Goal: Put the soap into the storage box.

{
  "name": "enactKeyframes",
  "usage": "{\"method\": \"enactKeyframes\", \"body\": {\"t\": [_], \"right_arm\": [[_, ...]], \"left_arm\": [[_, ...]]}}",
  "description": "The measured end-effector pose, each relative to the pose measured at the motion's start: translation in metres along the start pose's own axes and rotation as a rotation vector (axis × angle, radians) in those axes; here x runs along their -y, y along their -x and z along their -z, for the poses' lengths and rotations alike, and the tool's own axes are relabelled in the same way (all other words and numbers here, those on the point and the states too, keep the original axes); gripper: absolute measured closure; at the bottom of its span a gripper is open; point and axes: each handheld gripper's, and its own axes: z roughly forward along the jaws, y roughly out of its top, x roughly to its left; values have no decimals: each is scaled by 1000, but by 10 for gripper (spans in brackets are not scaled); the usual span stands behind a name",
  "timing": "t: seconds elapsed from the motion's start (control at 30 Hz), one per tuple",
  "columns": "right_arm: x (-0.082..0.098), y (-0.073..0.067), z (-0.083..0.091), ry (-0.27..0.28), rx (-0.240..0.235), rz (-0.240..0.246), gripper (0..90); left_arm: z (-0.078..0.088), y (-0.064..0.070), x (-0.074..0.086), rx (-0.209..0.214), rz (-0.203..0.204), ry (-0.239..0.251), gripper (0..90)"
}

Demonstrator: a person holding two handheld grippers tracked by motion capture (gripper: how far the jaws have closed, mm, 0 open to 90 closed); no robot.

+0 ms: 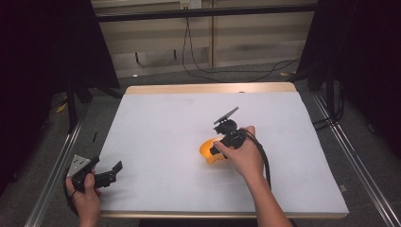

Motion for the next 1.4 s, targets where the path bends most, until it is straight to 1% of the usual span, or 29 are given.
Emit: {"method": "enactKeyframes", "body": {"t": [0.03,0.1,0.17,0.23,0.3,0.43,0.5,0.6,0.67,0.83,0.87,0.93,1.0,1.13,1.4], "right_arm": [[0,0,0,-2,-2,-8,234],[0,1,0,-1,-9,-8,230],[0,1,3,16,-22,-11,221],[-1,1,7,29,-33,-25,202],[-1,2,10,35,-40,-19,185],[-1,2,16,53,-27,-27,143],[0,3,18,63,-21,-20,119],[2,5,22,70,-8,-33,82],[3,7,24,80,2,-27,68],[10,15,32,97,29,-52,25],[12,17,34,108,40,-43,21],[16,20,37,117,46,-52,0],[20,24,39,129,60,-63,0],[29,33,45,162,59,-68,0],[48,51,52,187,74,-95,0]], "left_arm": [[0,0,0,0,0,0,10],[0,0,0,1,-1,0,10],[0,0,0,0,-1,0,10],[0,0,0,0,-1,-1,10],[0,0,0,3,1,0,10],[0,0,0,3,1,-1,10],[0,0,0,3,-1,-2,10],[0,1,0,2,0,-1,10],[0,1,0,1,-1,-1,10],[0,1,0,2,-4,-5,10],[0,1,0,1,-5,-5,10],[-1,1,0,0,-6,-5,10],[0,1,0,-2,-13,-6,10],[-1,1,0,0,-10,-6,10],[-1,2,0,-6,-13,-7,10]]}}
